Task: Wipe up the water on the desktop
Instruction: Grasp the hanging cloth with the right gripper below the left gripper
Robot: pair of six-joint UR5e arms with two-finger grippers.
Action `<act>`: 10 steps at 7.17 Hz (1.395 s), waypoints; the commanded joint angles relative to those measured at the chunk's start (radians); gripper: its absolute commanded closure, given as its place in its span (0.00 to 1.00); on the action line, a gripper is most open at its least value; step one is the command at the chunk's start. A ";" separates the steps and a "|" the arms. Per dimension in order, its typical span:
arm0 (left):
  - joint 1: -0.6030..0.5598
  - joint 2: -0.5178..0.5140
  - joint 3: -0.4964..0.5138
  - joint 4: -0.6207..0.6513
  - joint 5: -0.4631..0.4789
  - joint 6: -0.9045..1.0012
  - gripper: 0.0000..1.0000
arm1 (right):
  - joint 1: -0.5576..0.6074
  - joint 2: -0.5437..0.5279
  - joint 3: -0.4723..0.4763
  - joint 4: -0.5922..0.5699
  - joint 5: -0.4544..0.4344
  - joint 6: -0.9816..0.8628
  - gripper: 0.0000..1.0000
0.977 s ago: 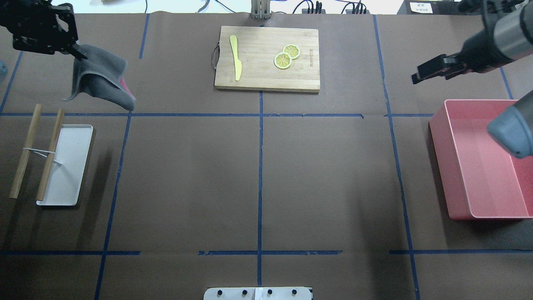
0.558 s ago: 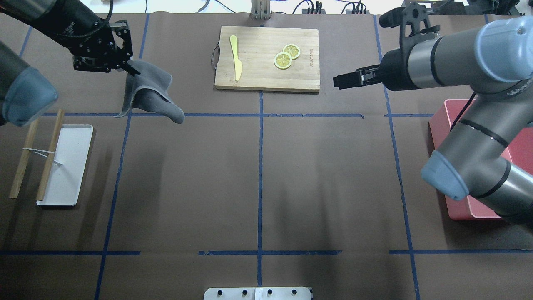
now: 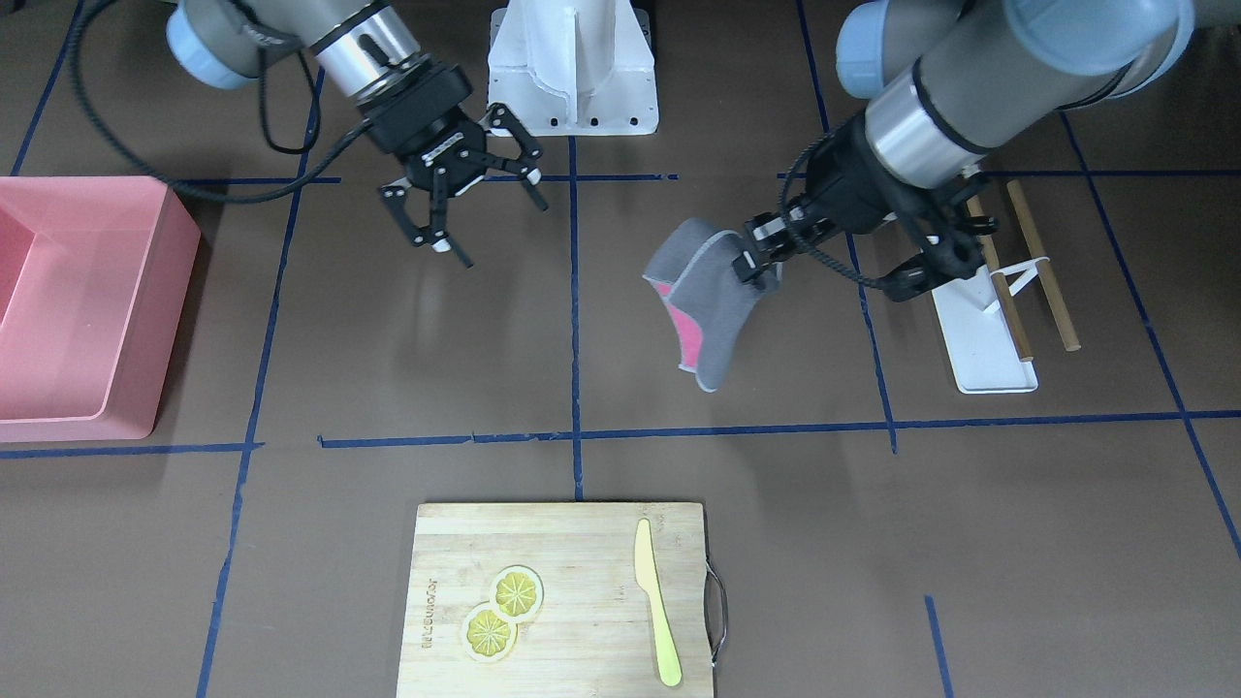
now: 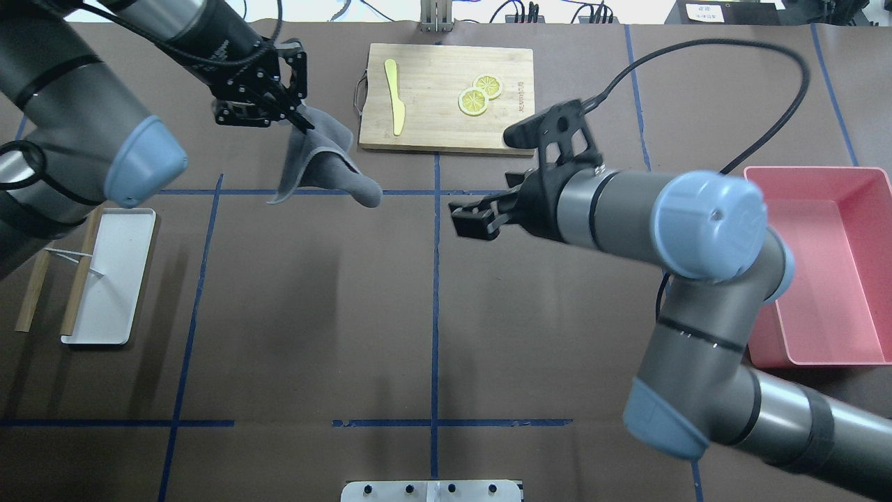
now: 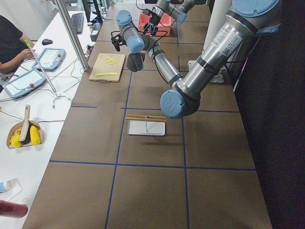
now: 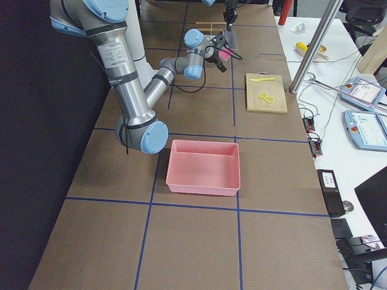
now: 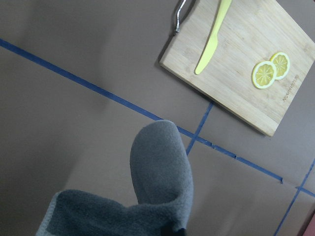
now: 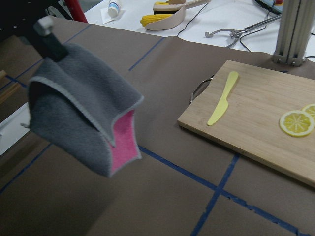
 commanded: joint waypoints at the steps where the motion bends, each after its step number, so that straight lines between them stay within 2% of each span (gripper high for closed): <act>1: 0.053 -0.026 0.016 -0.009 0.000 -0.015 1.00 | -0.075 0.007 0.000 0.022 -0.082 -0.013 0.00; 4: 0.105 -0.057 0.016 -0.009 -0.001 -0.041 1.00 | -0.106 0.006 -0.003 0.022 -0.104 -0.018 0.00; 6: 0.116 -0.069 0.015 -0.027 -0.003 -0.079 1.00 | -0.148 0.007 -0.003 0.023 -0.160 -0.018 0.00; 10: 0.148 -0.069 0.013 -0.064 -0.003 -0.132 1.00 | -0.150 0.007 -0.003 0.025 -0.177 -0.018 0.01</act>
